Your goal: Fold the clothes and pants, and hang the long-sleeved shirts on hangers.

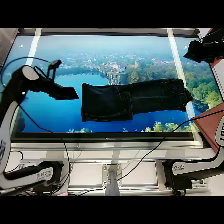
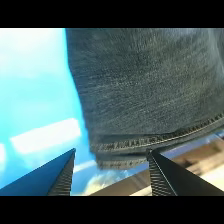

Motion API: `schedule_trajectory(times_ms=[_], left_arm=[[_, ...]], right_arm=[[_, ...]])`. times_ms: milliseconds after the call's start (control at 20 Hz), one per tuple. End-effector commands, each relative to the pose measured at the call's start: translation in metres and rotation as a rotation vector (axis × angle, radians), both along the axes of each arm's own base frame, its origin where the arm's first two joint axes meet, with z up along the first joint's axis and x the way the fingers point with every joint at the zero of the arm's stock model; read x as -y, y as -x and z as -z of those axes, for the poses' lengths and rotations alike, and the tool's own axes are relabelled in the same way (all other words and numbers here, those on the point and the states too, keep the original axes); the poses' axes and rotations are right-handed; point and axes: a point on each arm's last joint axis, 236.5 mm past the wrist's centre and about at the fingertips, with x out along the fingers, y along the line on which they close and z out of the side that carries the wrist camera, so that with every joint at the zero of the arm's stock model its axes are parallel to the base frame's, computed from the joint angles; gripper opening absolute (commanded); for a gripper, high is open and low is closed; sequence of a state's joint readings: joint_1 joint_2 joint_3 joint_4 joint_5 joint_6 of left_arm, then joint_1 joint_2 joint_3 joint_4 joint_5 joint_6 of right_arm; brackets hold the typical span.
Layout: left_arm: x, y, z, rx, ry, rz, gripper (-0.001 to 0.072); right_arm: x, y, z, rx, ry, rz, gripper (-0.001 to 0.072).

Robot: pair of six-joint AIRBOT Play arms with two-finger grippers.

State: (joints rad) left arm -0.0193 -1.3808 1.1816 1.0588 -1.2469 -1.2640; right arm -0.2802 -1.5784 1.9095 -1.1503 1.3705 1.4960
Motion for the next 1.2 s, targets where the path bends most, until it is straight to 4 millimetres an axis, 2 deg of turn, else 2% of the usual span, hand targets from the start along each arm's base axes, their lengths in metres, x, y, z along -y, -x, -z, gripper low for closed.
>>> schedule_trajectory(times_ms=[0,100,200,450,650,850,900,1000,1150], left_arm=[[0.009,-0.017,0.050,-0.057,0.129,-0.012,0.0483],[0.017,-0.029,0.071,-0.050,0.167,-0.021,0.0484],[0.029,-0.034,0.084,-0.057,0.236,-0.021,0.0486],[0.035,-0.032,0.115,-0.095,0.266,-0.010,0.0488],[0.027,-0.033,0.109,-0.093,0.270,-0.015,0.0487],[-0.001,-0.037,0.089,-0.048,0.249,-0.027,0.0488],[-0.008,-0.039,0.086,-0.038,0.248,-0.042,0.0512],[-0.012,-0.039,0.090,-0.037,0.247,-0.041,0.0706],[0.001,-0.034,0.100,-0.055,0.251,0.000,0.0708]], right_arm=[[0.002,0.001,0.000,0.005,0.013,-0.016,0.0039],[0.002,0.001,-0.001,0.006,0.014,-0.016,0.0039],[0.002,0.001,-0.001,0.006,0.014,-0.016,0.0039],[0.002,0.000,-0.001,0.008,0.013,-0.015,0.0039],[0.002,0.001,-0.001,0.006,0.012,-0.016,0.0039],[0.002,0.001,-0.001,0.006,0.013,-0.016,0.0039],[0.002,0.001,-0.001,0.006,0.013,-0.016,0.0039],[0.002,0.001,-0.001,0.007,0.013,-0.016,0.0039],[0.002,0.001,-0.001,0.007,0.013,-0.015,0.0039]])
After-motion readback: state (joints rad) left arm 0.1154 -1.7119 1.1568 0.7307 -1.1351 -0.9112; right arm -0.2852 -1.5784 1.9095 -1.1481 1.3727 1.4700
